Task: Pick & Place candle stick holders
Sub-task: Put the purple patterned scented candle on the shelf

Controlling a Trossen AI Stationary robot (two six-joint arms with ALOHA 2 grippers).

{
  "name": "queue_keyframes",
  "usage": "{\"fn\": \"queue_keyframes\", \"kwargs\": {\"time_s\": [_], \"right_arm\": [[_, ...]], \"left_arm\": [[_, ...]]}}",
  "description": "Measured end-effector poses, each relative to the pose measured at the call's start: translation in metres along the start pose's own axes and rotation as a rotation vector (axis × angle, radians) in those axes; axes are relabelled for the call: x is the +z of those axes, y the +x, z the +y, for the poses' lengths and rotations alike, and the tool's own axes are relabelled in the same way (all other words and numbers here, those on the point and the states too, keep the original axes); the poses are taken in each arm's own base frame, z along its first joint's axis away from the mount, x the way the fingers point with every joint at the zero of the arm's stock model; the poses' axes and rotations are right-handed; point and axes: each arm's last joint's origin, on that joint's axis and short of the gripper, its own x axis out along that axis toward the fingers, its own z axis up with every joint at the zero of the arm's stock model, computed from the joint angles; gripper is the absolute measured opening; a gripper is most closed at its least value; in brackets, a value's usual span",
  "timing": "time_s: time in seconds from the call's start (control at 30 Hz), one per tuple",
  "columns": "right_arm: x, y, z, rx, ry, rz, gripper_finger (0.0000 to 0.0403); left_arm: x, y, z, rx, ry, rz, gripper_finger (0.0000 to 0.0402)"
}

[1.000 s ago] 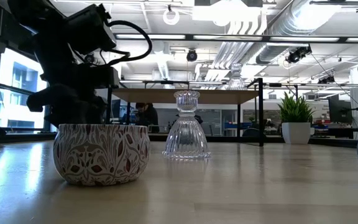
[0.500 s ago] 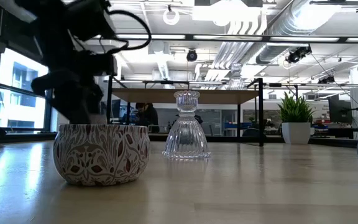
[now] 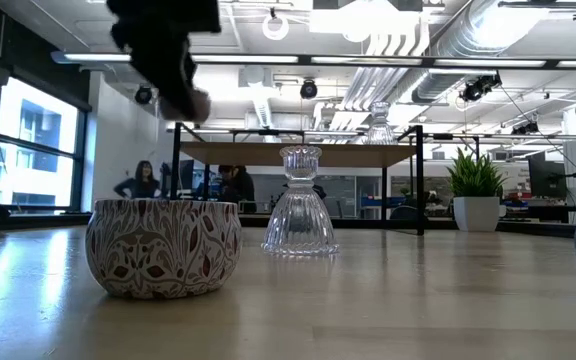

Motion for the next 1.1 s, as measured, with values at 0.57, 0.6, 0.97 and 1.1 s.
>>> {"fn": "queue_keyframes", "kwargs": {"time_s": [0.57,0.6,0.97,1.1], "right_arm": [[-0.003,-0.036,0.019,-0.076,-0.023,-0.077,0.0000],[-0.003,-0.036,0.020,-0.077,-0.022,-0.078,0.0000],[-0.003,-0.036,0.020,-0.076,-0.012,-0.075,0.0000],[-0.004,-0.036,0.020,-0.077,-0.013,-0.073,0.0000]], "left_arm": [[0.067,-0.096,0.067,0.204,-0.071,-0.231,0.0288],[0.069,-0.099,0.075,0.211,-0.088,-0.237,0.0288],[0.068,-0.095,0.182,0.147,-0.376,-0.308,0.0288],[0.067,-0.076,0.207,0.112,-0.443,-0.305,0.0288]]}}
